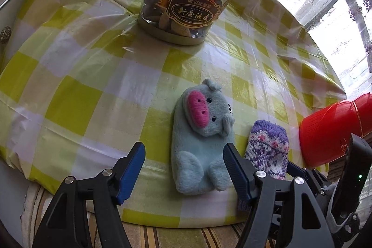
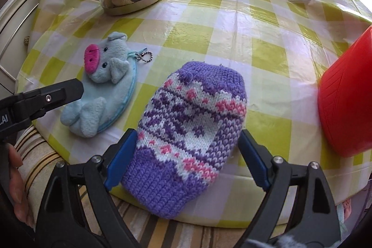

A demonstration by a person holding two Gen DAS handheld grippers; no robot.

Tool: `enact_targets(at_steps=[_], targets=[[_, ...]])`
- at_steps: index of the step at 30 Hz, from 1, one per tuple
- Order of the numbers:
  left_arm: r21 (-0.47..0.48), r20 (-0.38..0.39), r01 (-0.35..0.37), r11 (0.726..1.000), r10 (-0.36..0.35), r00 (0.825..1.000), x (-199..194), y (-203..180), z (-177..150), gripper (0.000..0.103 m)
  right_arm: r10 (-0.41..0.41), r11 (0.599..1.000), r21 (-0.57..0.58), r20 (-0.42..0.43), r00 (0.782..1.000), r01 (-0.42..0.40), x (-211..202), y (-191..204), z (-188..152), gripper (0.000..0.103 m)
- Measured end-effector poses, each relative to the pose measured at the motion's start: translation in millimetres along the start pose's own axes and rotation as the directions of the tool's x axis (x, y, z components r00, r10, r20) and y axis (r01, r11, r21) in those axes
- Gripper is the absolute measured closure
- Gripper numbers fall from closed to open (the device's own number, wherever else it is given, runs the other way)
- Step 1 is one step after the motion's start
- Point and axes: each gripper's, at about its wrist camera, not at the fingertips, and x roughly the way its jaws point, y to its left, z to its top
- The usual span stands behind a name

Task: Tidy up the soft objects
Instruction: 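Grasp the grey pig plush with the left tool while the right tool grasps the purple mitten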

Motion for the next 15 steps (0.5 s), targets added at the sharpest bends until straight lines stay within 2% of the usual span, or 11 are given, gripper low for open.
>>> enact_targets(at_steps=[5,8,10,11,13,15], targets=[[0.072,-0.033,0.002,0.997,0.0,0.999,12.8,-21.2,-2.2,0.033,-0.025,0.998,0.065,0.019,1.0,0.023,0.0,-32.4,2.1,0.015],[0.115,-0.058,-0.021,0.993,0.028,0.998,23.1,-33.1,-4.3,0.032,-0.022,0.997,0.071,0.04,0.999,0.019,-2.3,-39.0,2.0,0.024],[0.157,-0.063,-0.046,0.987,0.056,0.996,28.0,-43.4,-6.4,0.021,-0.014,0.998,0.062,0.053,0.999,0.011,-3.5,-38.3,1.9,0.032],[0.183,-0.067,-0.062,0.981,0.075,0.995,30.7,-49.3,-7.8,0.019,-0.008,0.998,0.057,0.059,0.998,0.005,-4.0,-37.1,1.7,0.034],[0.228,-0.055,-0.111,0.967,0.127,0.99,35.7,-58.2,-10.6,0.018,0.011,0.999,0.052,0.071,0.997,-0.015,-5.4,-36.2,1.5,0.046],[0.253,-0.037,-0.143,0.957,0.157,0.987,37.7,-62.1,-13.5,0.019,0.027,0.998,0.057,0.08,0.996,-0.032,-6.5,-37.3,0.7,0.05]])
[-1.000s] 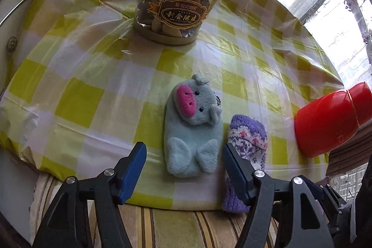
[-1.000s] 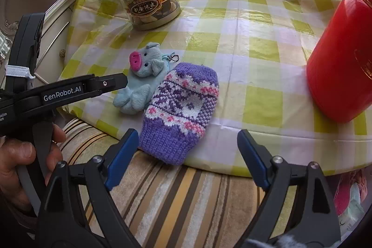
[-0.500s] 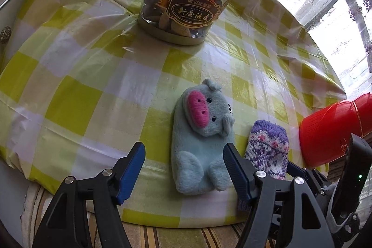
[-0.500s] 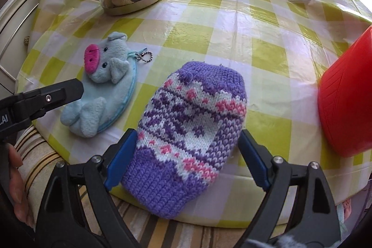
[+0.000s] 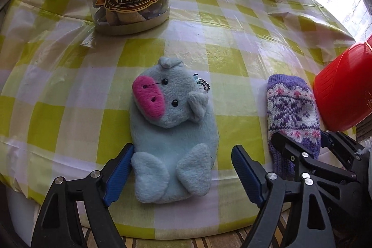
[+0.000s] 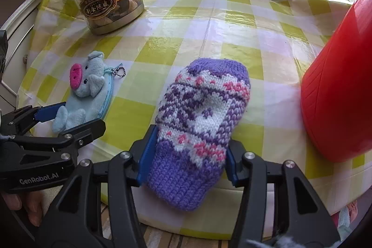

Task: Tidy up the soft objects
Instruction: 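Grasp the grey pig plush with the left tool while the right tool grasps the purple mitten, then carry the pig plush and purple mitten into the box and release both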

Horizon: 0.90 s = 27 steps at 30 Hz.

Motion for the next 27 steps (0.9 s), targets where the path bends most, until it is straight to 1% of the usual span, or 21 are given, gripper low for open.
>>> enact_targets(at_steps=[2,3,4,5,7,8,10,13,19,27], targets=[[0.011,0.012,-0.028,1.0,0.028,1.0,0.2,-2.0,-1.0,0.024,0.02,1.0,0.014,0.008,1.0,-0.02,-1.2,-2.3,-0.9,0.055],[0.014,0.02,-0.041,0.999,0.041,0.999,-0.6,-2.6,-1.3,0.034,0.031,0.999,0.021,0.011,0.999,-0.031,-1.8,-3.4,-1.2,0.059],[0.016,0.028,-0.041,0.999,0.041,0.999,-2.1,-3.1,-2.3,0.041,0.038,0.999,0.026,0.013,0.999,-0.038,-2.5,-4.2,-1.9,0.061],[0.019,0.032,-0.037,0.999,0.036,0.999,-2.9,-3.1,-2.6,0.043,0.041,0.999,0.028,0.015,0.999,-0.042,-3.6,-4.6,-2.2,0.063],[0.021,0.04,-0.028,0.999,0.027,0.999,-4.5,-3.0,-3.7,0.055,0.043,0.999,0.025,0.022,0.999,-0.044,-7.0,-4.4,-3.7,0.067],[0.021,0.042,-0.02,1.0,0.019,0.999,-5.2,-2.3,-4.1,0.057,0.046,0.999,0.023,0.026,0.999,-0.047,-9.3,-4.5,-4.8,0.069],[0.017,0.049,0.012,1.0,-0.013,0.999,-6.7,-1.4,-4.5,0.064,0.051,0.998,0.025,0.034,0.998,-0.052,-15.2,-6.5,-7.8,0.071],[0.002,0.064,0.068,0.998,-0.068,0.996,-11.2,4.5,-6.2,0.069,0.055,0.998,0.032,0.051,0.997,-0.057,-26.3,-10.9,-13.2,0.073],[0.026,0.147,0.118,0.993,-0.121,0.982,-37.9,-2.2,-14.2,0.07,0.06,0.997,0.04,0.083,0.995,-0.064,-53.4,-19.1,-28.3,0.073],[0.043,0.176,0.185,0.982,-0.189,0.966,-62.9,-20.1,-33.9,0.07,0.047,0.997,0.06,0.116,0.992,-0.054,-87.4,-32.7,-51.4,0.073]])
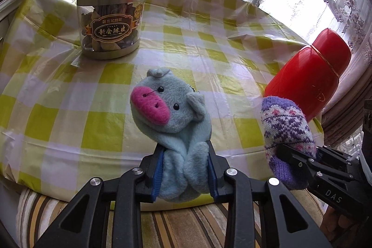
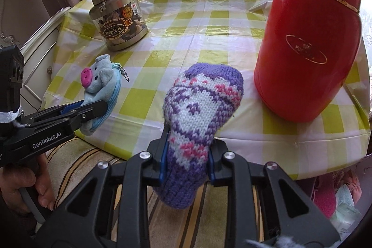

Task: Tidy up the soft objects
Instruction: 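Carry the pig plush and purple mitten into the box and release both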

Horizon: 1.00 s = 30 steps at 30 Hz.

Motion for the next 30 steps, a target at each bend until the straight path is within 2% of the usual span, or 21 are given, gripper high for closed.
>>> enact_targets(at_steps=[10,18,24,30], targets=[[0.05,-0.007,0.073,0.996,-0.073,0.997,-13.3,-45.6,-17.9,0.07,-0.069,0.997,0.028,0.038,0.997,0.068,-47.4,-33.6,-29.8,0.073],[0.126,-0.016,0.133,0.983,-0.133,0.991,-18.7,-96.5,-30.1,0.07,-0.19,0.977,0.112,0.057,0.98,0.183,-92.7,-91.1,-64.3,0.073],[0.195,-0.03,0.213,0.957,-0.211,0.977,-20.7,-145.1,-40.0,0.07,-0.324,0.928,0.21,0.044,0.945,0.308,-125.8,-151.0,-92.9,0.073],[0.293,-0.073,0.303,0.907,-0.295,0.953,-19.2,-206.4,-54.8,0.07,-0.444,0.862,0.284,0.022,0.896,0.421,-155.0,-199.9,-114.7,0.073]])
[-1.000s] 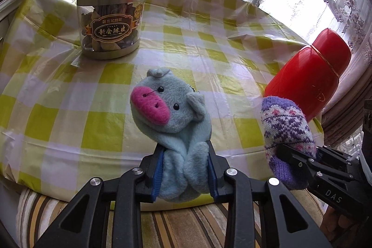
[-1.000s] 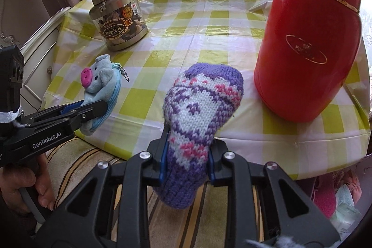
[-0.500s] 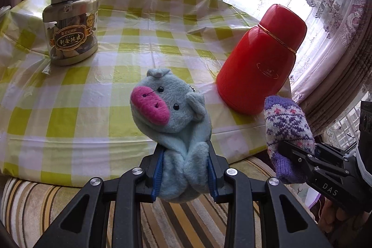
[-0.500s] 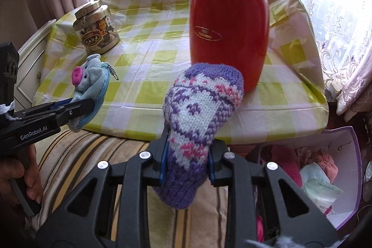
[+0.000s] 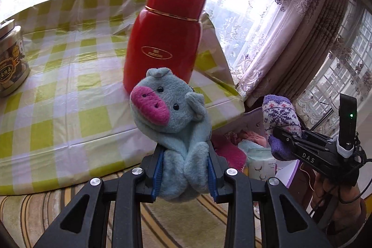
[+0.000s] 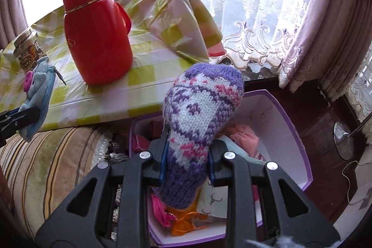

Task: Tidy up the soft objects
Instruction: 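Carry the pig plush and purple mitten into the box and release both, then lift both open tools away from the box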

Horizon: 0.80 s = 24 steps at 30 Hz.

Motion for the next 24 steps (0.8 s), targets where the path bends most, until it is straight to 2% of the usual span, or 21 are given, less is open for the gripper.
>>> enact_targets(at_steps=[5,13,14,17,18,19,21,24], targets=[[0.065,-0.033,0.067,0.996,-0.065,0.997,21.2,-42.0,3.6,0.07,-0.058,0.998,0.039,0.018,0.998,0.057,-5.5,-31.9,1.3,0.073],[0.121,-0.074,0.142,0.982,-0.134,0.988,49.0,-90.1,12.2,0.067,-0.09,0.993,0.073,0.036,0.995,0.088,-7.1,-50.5,5.0,0.07],[0.125,-0.077,0.15,0.981,-0.141,0.987,51.9,-95.0,13.7,0.065,-0.095,0.993,0.076,0.037,0.995,0.092,-7.1,-52.3,5.2,0.07],[0.134,-0.101,0.171,0.976,-0.159,0.982,63.4,-106.4,15.0,0.049,-0.106,0.991,0.09,0.035,0.994,0.102,-6.9,-57.5,6.2,0.065],[0.138,-0.109,0.172,0.976,-0.157,0.982,68.0,-108.0,15.1,0.042,-0.112,0.989,0.096,0.033,0.993,0.109,-7.7,-59.5,6.1,0.059],[0.138,-0.118,0.162,0.977,-0.146,0.982,73.7,-107.6,16.0,0.037,-0.119,0.988,0.1,0.034,0.992,0.115,-9.4,-61.0,6.0,0.048],[0.124,-0.143,0.151,0.981,-0.133,0.981,78.3,-104.0,14.0,0.036,-0.138,0.986,0.1,0.041,0.99,0.134,-13.7,-62.0,6.2,0.033],[0.087,-0.173,0.149,0.985,-0.132,0.976,79.8,-95.0,9.7,0.035,-0.157,0.983,0.098,0.045,0.986,0.153,-21.0,-60.4,4.1,0.025]])
